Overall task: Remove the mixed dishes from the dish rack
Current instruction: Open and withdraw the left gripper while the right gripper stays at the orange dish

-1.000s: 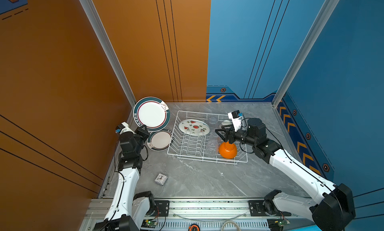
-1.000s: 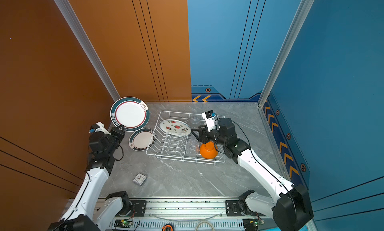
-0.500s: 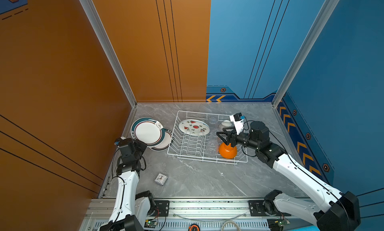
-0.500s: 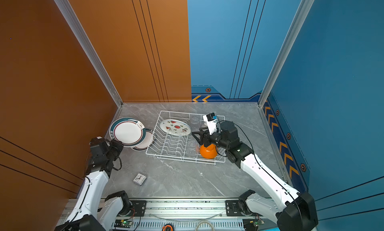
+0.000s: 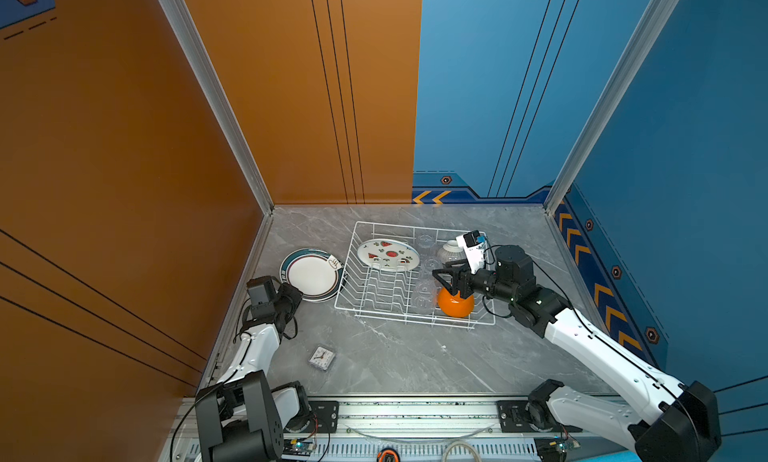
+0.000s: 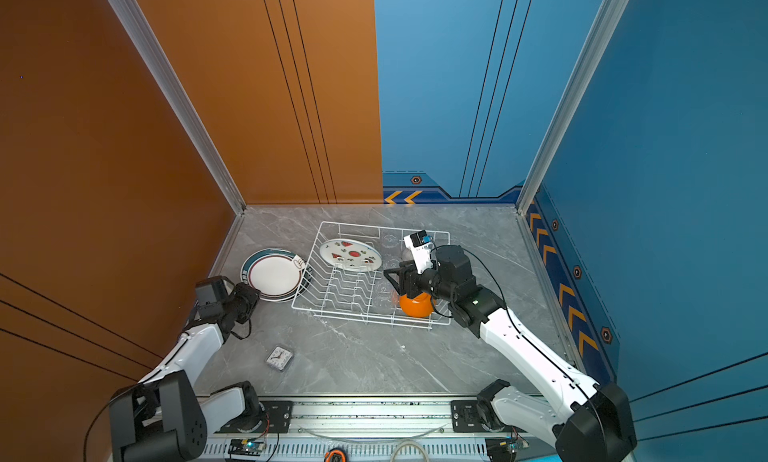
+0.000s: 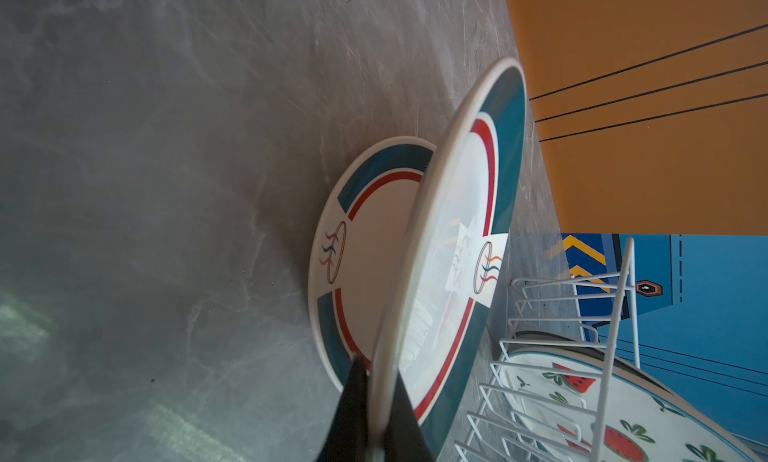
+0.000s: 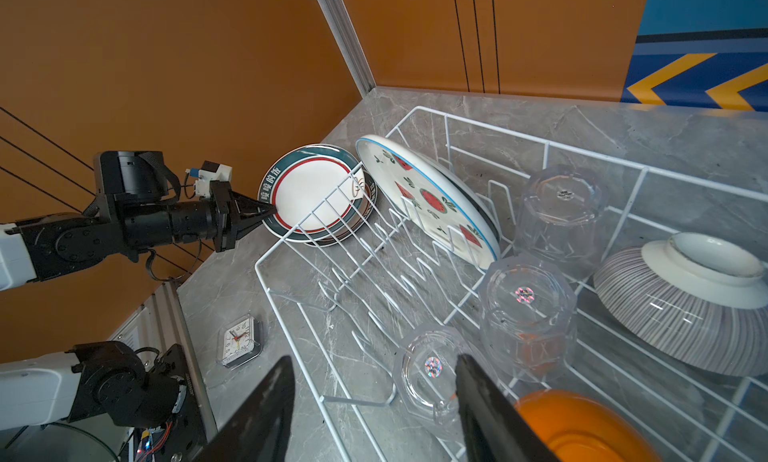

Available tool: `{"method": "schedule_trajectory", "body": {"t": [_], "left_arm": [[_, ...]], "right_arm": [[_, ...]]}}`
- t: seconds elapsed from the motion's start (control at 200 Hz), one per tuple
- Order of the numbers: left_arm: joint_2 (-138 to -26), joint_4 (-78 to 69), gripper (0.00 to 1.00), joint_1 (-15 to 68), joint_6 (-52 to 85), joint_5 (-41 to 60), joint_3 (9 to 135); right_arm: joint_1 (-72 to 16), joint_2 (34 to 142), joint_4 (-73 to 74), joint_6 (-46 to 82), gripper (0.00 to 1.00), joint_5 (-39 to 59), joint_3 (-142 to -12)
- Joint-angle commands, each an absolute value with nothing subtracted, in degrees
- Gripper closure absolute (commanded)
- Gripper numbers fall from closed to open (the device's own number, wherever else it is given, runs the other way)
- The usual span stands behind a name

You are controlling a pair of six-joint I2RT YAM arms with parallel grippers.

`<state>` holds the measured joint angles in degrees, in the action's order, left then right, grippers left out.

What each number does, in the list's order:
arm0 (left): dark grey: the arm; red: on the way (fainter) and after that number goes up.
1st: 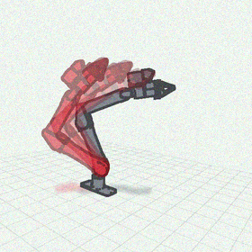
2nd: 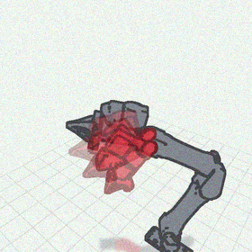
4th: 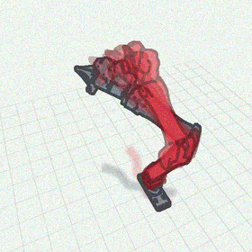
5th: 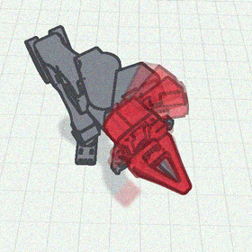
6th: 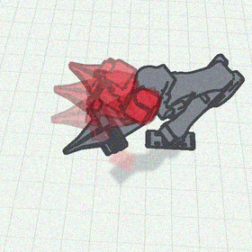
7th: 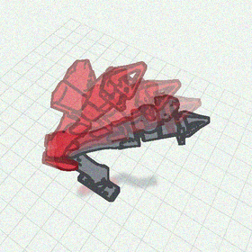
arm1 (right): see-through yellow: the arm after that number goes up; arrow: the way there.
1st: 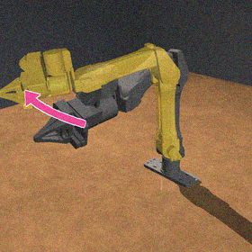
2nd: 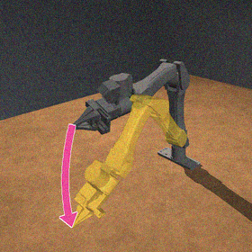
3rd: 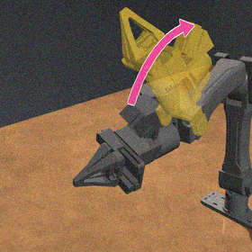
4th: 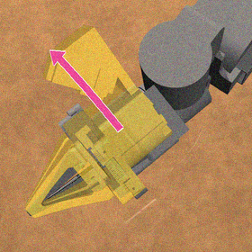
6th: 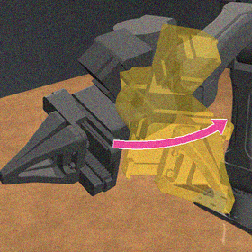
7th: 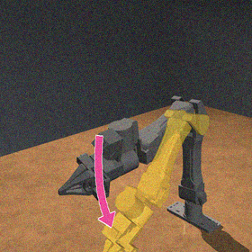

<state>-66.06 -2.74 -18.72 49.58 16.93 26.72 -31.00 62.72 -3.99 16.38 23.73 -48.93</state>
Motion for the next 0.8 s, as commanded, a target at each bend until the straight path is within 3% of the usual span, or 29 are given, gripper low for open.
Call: {"method": "schedule_trajectory", "body": {"t": [0.0, 0.33, 0.385, 0.44, 0.551, 0.611, 0.701, 0.796], "left_arm": [[-67.20, -7.43, 1.00, -18.46, 50.01, 21.63, 27.75], [-69.09, -2.66, 1.00, -18.02, 46.80, 20.76, 28.54], [-69.73, -2.24, 0.90, -18.00, 46.59, 20.59, 28.65], [-70.41, -2.04, 0.73, -17.89, 46.43, 20.62, 28.87], [-71.20, -1.69, 0.68, -17.75, 46.23, 20.55, 29.28], [-71.43, -1.29, 0.53, -17.75, 46.12, 20.40, 29.61], [-71.22, -0.72, 0.42, -17.67, 45.88, 20.38, 29.88], [-69.94, 0.77, 0.25, -17.41, 45.55, 20.02, 30.35]], "right_arm": [[-31.46, 63.16, -5.42, 15.30, 0.38, 22.24, -48.61], [-32.24, 64.53, -7.44, 14.16, 0.37, 20.13, -49.57], [-32.29, 64.59, -7.58, 14.13, 0.37, 19.95, -49.70], [-32.34, 64.60, -7.76, 14.00, 0.37, 19.71, -49.83], [-32.43, 64.95, -7.95, 13.93, 0.37, 19.51, -50.00], [-32.57, 65.33, -8.06, 13.90, 0.37, 19.53, -50.26], [-32.98, 66.12, -8.59, 13.57, 0.38, 19.39, -50.92], [-33.94, 67.28, -9.89, 12.65, 0.38, 17.77, -52.21]]}}
